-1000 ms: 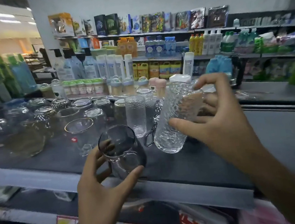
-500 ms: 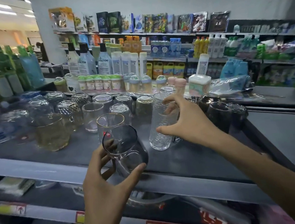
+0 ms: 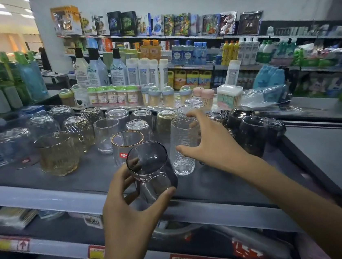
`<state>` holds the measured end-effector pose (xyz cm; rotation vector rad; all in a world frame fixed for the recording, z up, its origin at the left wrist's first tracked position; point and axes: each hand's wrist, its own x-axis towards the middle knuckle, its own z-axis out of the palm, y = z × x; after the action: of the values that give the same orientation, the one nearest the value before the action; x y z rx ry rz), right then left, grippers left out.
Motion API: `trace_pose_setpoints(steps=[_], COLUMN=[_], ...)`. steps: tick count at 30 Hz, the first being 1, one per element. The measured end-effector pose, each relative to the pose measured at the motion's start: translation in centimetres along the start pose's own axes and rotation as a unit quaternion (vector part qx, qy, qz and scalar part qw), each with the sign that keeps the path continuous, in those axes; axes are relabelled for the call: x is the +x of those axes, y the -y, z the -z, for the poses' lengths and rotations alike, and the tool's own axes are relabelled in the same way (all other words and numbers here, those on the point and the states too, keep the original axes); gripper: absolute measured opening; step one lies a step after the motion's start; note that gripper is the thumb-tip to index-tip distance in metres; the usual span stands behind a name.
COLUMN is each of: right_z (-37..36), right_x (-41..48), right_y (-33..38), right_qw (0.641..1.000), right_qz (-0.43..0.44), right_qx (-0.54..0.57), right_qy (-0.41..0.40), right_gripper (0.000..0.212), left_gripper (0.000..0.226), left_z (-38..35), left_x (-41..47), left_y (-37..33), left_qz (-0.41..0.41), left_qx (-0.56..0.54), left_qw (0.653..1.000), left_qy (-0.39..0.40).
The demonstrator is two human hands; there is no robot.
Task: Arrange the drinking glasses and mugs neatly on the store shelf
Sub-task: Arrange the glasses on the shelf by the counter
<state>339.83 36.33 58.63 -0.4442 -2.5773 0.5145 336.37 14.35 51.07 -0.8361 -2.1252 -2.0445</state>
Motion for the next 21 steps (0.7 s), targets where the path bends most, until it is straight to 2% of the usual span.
trace_pose_setpoints(steps=[3, 6, 11, 21], right_z=[1.1, 3.1, 6.0, 8.6], right_x=[-2.0, -6.5, -13.9, -14.0], right_y=[0.2, 0.0, -1.7, -9.0], right_qw=[0.998, 0.989, 0.959, 0.939], right_qz=[0.013, 0.037, -0.002, -0.113], right_qx=[0.006, 0.095, 0.268, 0.301], right_qy=[-0.060, -0.111, -0.089, -0.121], right_gripper=[0.076, 0.050, 0.022, 0.026], left_gripper=[0.076, 0.078, 0.081, 0.075], left_z=[-0.4, -1.8, -6.6, -18.3], left_x=[-0.5, -1.2, -2.2, 0.0], left_y=[-0.9, -2.3, -4.5, -4.1], left_qz=[-0.003, -0.019, -0.028, -0.023], left_qx=[0.000, -0.007, -0.025, -0.017], left_qw=[1.000, 0.999, 0.992, 0.980], left_qy=[0.008, 0.036, 0.123, 0.198])
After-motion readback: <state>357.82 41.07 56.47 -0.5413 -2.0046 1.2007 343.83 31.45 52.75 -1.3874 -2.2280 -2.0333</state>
